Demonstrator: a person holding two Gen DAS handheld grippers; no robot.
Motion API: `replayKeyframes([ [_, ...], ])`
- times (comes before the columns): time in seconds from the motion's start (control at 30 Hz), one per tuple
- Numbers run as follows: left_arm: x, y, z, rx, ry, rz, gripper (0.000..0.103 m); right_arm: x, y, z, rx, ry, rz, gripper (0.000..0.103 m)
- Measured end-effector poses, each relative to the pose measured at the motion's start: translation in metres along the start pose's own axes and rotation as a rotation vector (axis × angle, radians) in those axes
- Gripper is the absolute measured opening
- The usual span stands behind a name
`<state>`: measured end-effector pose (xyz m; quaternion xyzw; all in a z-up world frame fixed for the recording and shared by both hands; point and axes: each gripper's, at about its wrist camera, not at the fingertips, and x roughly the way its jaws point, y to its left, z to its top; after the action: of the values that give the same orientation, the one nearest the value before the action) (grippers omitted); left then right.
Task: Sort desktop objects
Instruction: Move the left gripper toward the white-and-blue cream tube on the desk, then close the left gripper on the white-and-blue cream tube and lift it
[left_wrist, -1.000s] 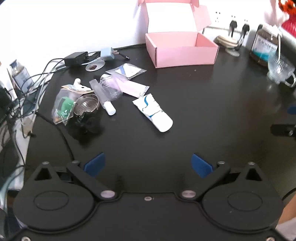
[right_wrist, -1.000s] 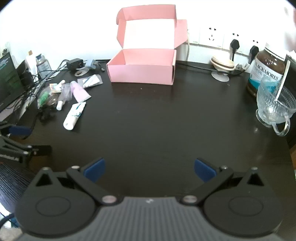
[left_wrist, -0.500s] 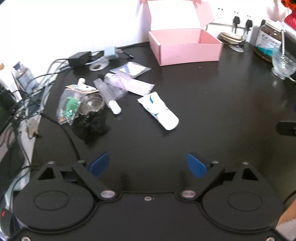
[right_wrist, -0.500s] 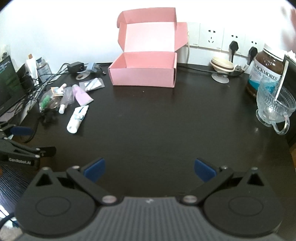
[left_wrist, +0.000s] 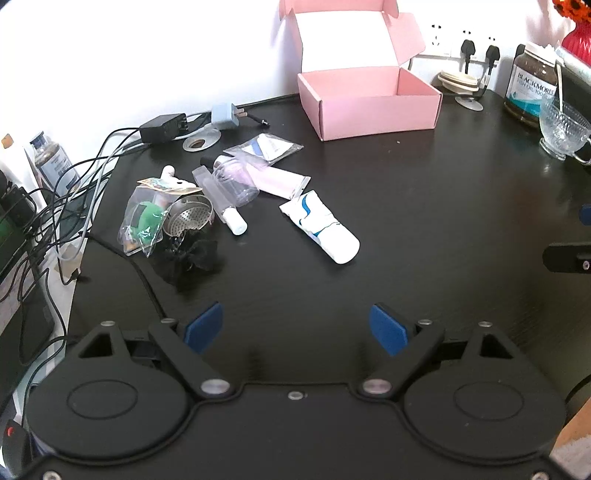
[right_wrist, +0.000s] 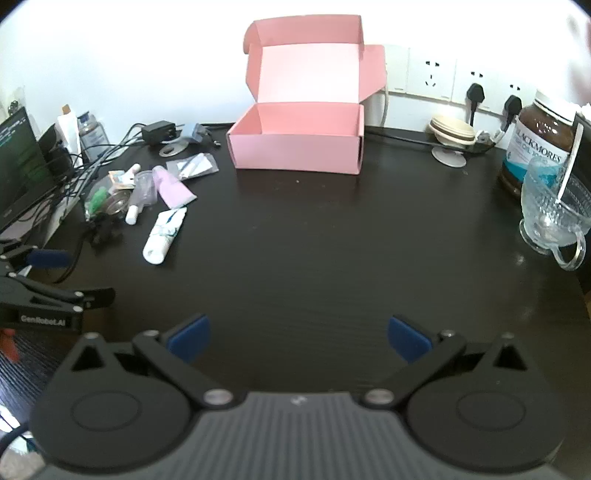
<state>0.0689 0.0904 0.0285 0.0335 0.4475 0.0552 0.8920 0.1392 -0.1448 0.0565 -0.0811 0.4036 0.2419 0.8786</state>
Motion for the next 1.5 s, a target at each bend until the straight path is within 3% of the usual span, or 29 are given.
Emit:
replayKeyframes([
  [0.77,0.005,-0.007,-0.008,0.006,0.025,-0.023,0.089,-0.001,0.001,-0.008,0.012,0.007,0.008,0.102],
  [1.1,0.015,-0.006,-0.003,-0.065,0.038,-0.048,0.083,0.000,-0.009,-0.009,0.041,0.006,0.017,0.102],
  [1.5,0.027,-0.010,0.011,-0.116,0.052,-0.018,0.082,0.011,-0.020,0.005,0.044,-0.015,0.084,0.102],
])
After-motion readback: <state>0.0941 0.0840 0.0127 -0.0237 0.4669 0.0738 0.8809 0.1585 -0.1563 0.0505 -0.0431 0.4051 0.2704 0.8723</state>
